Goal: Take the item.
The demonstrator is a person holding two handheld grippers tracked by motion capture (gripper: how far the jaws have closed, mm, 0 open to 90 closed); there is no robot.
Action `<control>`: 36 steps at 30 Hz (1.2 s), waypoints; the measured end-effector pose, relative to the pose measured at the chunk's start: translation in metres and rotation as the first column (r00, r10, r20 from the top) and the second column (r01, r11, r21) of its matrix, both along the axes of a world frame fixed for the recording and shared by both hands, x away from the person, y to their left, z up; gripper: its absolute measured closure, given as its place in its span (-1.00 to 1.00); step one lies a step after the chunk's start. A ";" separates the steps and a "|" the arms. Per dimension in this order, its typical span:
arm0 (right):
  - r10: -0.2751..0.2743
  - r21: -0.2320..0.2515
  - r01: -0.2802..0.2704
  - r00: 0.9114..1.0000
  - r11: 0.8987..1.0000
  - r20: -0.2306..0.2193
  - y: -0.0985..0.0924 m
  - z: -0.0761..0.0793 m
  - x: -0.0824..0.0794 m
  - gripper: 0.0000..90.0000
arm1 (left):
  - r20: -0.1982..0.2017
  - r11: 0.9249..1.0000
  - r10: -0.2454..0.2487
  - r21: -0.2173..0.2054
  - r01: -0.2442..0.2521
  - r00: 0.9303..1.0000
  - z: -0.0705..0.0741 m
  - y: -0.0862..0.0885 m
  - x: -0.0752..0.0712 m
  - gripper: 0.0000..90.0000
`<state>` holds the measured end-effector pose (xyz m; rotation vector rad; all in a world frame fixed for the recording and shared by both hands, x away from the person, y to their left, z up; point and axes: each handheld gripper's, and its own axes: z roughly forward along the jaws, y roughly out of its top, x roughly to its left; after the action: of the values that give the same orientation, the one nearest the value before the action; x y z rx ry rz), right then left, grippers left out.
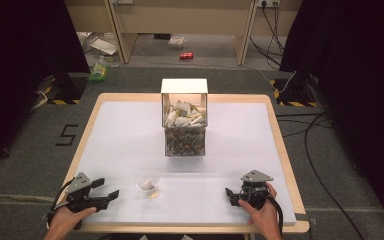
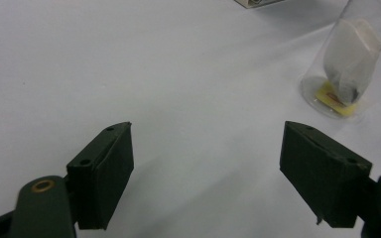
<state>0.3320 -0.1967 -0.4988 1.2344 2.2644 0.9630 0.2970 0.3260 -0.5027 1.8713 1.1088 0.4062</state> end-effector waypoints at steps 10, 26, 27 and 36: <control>0.000 0.000 0.000 1.000 1.000 0.000 0.000 0.000 0.000 -0.72 | -0.001 1.000 0.003 0.012 -0.003 1.000 -0.004 0.003 -0.008 -0.54; 0.001 -0.002 -0.001 1.000 1.000 0.001 0.000 0.000 0.000 -0.72 | 0.006 0.999 0.006 0.033 -0.006 1.000 -0.010 0.003 -0.020 -0.58; -0.001 0.000 0.001 1.000 1.000 -0.001 0.000 0.000 0.000 -0.72 | 0.011 0.999 0.003 0.042 -0.004 1.000 -0.011 0.002 -0.021 -0.58; 0.002 -0.003 -0.002 1.000 1.000 0.003 0.000 0.000 0.000 -0.72 | 0.054 0.993 -0.021 0.113 0.014 0.998 -0.014 -0.003 -0.029 -0.67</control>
<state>0.3320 -0.1968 -0.4989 1.2291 2.2647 0.9610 0.2678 0.3228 -0.5170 1.9550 1.0504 0.5172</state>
